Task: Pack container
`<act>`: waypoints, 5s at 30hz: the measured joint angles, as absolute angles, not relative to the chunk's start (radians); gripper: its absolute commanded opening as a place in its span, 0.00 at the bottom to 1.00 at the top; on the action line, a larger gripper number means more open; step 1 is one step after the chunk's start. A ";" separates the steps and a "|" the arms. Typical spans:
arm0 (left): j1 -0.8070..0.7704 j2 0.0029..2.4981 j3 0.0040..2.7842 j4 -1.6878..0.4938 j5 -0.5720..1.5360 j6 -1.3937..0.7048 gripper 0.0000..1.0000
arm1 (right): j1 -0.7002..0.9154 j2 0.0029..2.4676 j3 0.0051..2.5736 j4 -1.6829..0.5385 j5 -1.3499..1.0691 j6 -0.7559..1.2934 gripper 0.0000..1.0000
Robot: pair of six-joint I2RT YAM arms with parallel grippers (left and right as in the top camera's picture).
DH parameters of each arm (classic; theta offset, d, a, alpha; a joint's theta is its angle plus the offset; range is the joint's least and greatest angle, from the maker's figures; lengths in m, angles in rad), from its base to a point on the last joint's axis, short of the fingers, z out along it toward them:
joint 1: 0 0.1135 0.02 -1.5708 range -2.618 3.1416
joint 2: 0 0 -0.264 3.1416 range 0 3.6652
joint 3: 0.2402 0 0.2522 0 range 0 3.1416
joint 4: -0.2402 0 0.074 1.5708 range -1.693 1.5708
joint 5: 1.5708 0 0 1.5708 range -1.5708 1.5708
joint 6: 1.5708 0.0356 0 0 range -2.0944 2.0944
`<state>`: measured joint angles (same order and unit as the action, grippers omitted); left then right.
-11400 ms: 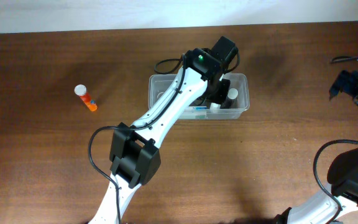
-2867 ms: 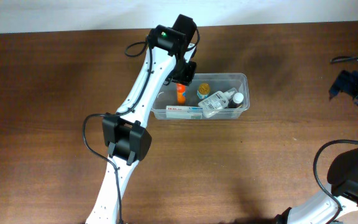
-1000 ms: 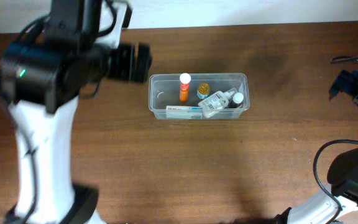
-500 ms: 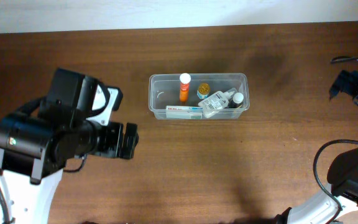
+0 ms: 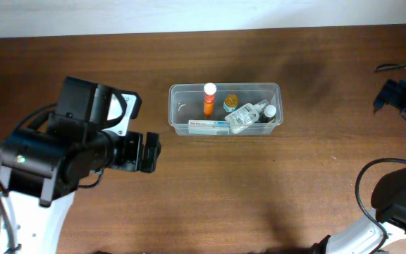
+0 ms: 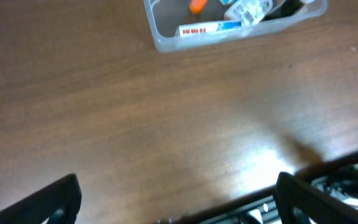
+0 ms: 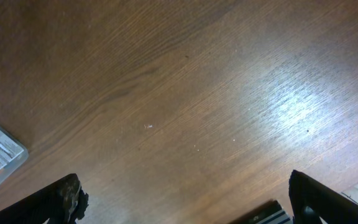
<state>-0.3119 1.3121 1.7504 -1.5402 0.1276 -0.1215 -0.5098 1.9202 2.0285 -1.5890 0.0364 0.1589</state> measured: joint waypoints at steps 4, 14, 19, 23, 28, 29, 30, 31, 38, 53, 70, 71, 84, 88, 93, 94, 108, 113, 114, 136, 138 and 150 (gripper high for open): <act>-0.317 1.287 1.605 -1.389 0.116 -0.073 0.99 | -0.510 1.921 2.028 -1.589 0.036 0.159 0.98; -0.315 0.976 0.945 -0.807 0.100 0.104 0.99 | -0.510 1.921 2.027 -1.589 0.036 0.159 0.98; -0.270 0.743 0.650 -0.579 0.100 0.125 0.99 | -0.510 1.920 2.027 -1.589 0.036 0.159 0.98; -0.204 0.562 0.490 -0.468 0.129 0.133 0.99 | -0.510 1.920 2.027 -1.589 0.036 0.159 0.98; -0.142 0.402 0.401 -0.435 0.168 0.136 0.99 | -0.510 1.921 2.027 -1.589 0.036 0.159 0.98; -0.135 0.382 0.392 -0.433 0.172 0.136 0.99 | -0.510 1.920 2.027 -1.589 0.036 0.158 0.98; -0.130 0.361 0.384 -0.432 0.176 0.136 0.99 | -0.510 1.921 2.027 -1.589 0.036 0.159 0.98; -0.125 0.341 0.378 -0.430 0.178 0.136 0.99 | -0.510 1.920 2.027 -1.589 0.036 0.159 0.99; -0.079 0.181 0.329 -0.386 0.223 0.136 0.99 | -0.510 1.921 2.027 -1.589 0.036 0.159 0.98; -0.044 0.073 0.173 -0.118 0.355 0.139 1.00 | -0.510 1.920 2.027 -1.589 0.036 0.159 0.98; 0.015 0.017 0.072 -0.058 0.393 0.139 0.99 | -0.510 1.921 2.027 -1.589 0.036 0.159 0.98; 0.023 0.017 0.066 -0.058 0.397 0.139 0.99 | -0.510 1.921 2.027 -1.589 0.036 0.159 0.98; 0.036 0.017 0.017 -0.043 0.356 0.139 0.99 | -0.510 1.920 2.027 -1.589 0.036 0.159 0.98; 0.036 0.017 0.017 -0.043 0.278 0.139 0.99 | -0.510 1.920 2.027 -1.589 0.036 0.159 0.98; 0.036 0.017 0.017 -0.043 0.204 0.139 0.99 | -0.510 1.920 2.027 -1.589 0.036 0.159 0.98; 0.036 0.017 0.017 -0.044 0.196 0.139 0.99 | -0.510 1.920 2.027 -1.589 0.036 0.159 0.98; 0.036 0.017 0.017 -0.063 0.163 0.139 0.99 | -0.510 1.920 2.027 -1.589 0.036 0.159 0.98; 0.036 0.017 0.017 -0.064 0.163 0.139 0.99 | -0.510 1.920 2.027 -1.589 0.036 0.159 0.98; 0.036 0.017 0.017 -0.063 0.163 0.139 0.99 | -0.510 1.921 2.027 -1.589 0.036 0.159 0.98; 0.036 0.017 0.017 -0.064 0.163 0.139 0.99 | -0.510 1.920 2.027 -1.589 0.036 0.159 0.98; 0.036 0.017 0.017 -0.064 0.163 0.139 0.99 | -0.510 1.921 2.027 -1.589 0.036 0.159 0.98; 0.036 0.017 0.017 -0.064 0.163 0.139 0.99 | -0.507 1.840 2.024 -1.585 0.040 0.158 0.98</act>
